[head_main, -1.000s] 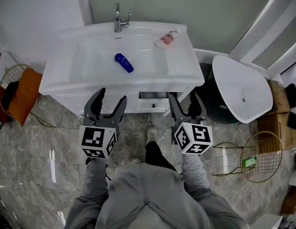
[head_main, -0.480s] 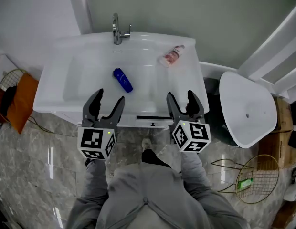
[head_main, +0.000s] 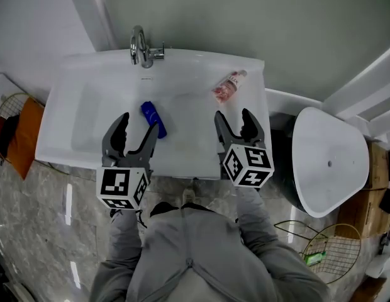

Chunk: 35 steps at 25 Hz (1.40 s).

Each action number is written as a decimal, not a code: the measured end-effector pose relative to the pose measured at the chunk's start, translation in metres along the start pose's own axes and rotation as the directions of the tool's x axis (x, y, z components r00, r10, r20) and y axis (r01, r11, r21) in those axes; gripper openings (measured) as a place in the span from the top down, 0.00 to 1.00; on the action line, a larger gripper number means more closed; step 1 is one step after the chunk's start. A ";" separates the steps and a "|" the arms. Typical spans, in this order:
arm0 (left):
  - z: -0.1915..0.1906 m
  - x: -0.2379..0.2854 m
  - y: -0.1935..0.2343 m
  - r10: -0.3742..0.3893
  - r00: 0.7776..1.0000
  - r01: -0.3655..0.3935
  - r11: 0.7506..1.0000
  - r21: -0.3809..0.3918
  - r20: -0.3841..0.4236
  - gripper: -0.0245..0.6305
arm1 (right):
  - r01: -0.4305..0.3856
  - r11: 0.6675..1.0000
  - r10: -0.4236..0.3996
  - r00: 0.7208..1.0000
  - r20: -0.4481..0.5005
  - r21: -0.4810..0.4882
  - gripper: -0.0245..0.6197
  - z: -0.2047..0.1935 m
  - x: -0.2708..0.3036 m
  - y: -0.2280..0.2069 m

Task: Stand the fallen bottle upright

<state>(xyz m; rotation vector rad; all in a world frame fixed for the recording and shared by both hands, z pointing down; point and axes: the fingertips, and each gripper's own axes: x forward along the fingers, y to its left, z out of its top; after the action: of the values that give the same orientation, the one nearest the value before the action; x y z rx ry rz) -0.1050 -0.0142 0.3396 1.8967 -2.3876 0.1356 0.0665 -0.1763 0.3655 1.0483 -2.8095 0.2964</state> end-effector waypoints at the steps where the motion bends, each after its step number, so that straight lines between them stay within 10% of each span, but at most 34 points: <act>1: -0.002 0.005 0.000 0.004 1.000 -0.004 1.000 -0.001 -0.006 0.44 | 0.006 1.000 -0.006 1.000 -0.011 0.007 0.46 -0.002 0.009 -0.006; 17: 0.001 0.074 0.040 -0.037 0.999 0.038 0.999 0.010 -0.023 0.44 | 0.185 0.981 -0.176 0.974 -0.145 0.051 0.46 -0.029 0.100 -0.067; 35: -0.024 0.103 0.094 -0.096 0.994 0.093 0.994 -0.052 -0.057 0.44 | 0.405 0.913 -0.354 0.841 -0.409 0.042 0.46 -0.090 0.177 -0.120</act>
<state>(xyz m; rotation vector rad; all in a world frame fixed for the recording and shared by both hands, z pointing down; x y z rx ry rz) -0.2193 -0.0892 0.3748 1.9510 -2.2373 0.1229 0.0176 -0.3565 0.5026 1.3680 -2.1910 0.5729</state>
